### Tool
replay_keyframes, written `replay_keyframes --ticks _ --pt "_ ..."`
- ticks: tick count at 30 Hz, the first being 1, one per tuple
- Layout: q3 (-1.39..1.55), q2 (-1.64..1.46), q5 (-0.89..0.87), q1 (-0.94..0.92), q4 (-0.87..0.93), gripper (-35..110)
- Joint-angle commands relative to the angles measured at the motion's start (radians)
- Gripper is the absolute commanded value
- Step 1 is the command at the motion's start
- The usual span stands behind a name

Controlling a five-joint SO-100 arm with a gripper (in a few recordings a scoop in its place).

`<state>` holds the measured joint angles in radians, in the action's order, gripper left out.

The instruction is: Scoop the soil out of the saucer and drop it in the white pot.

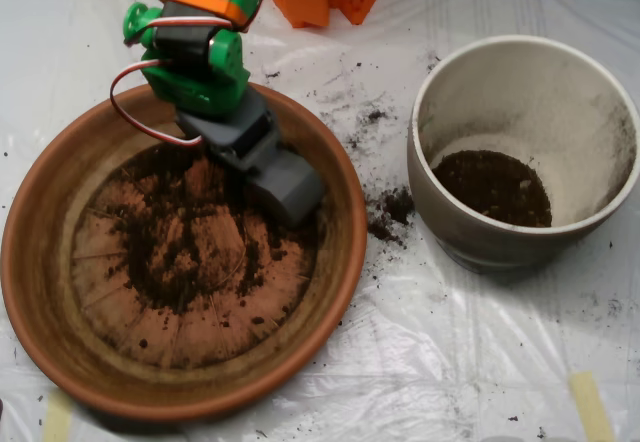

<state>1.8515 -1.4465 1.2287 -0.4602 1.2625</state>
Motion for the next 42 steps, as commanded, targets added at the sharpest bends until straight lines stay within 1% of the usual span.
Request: replay_keyframes --ticks 1,8,15,19,30,35,38,42 --pt "-0.009 -0.095 0.034 -0.006 0.035 35" --pt "-0.087 -0.037 0.072 -0.061 0.054 32" --pt "-0.114 0.021 0.106 -0.109 0.031 31" --pt "-0.129 0.046 0.1 -0.107 0.029 28" --pt "-0.104 0.069 0.103 -0.086 0.031 27" --pt "-0.11 0.064 0.114 -0.091 0.055 25" --pt "-0.104 0.06 0.117 -0.091 0.061 20" --pt "-0.069 0.058 0.132 -0.089 0.049 19"
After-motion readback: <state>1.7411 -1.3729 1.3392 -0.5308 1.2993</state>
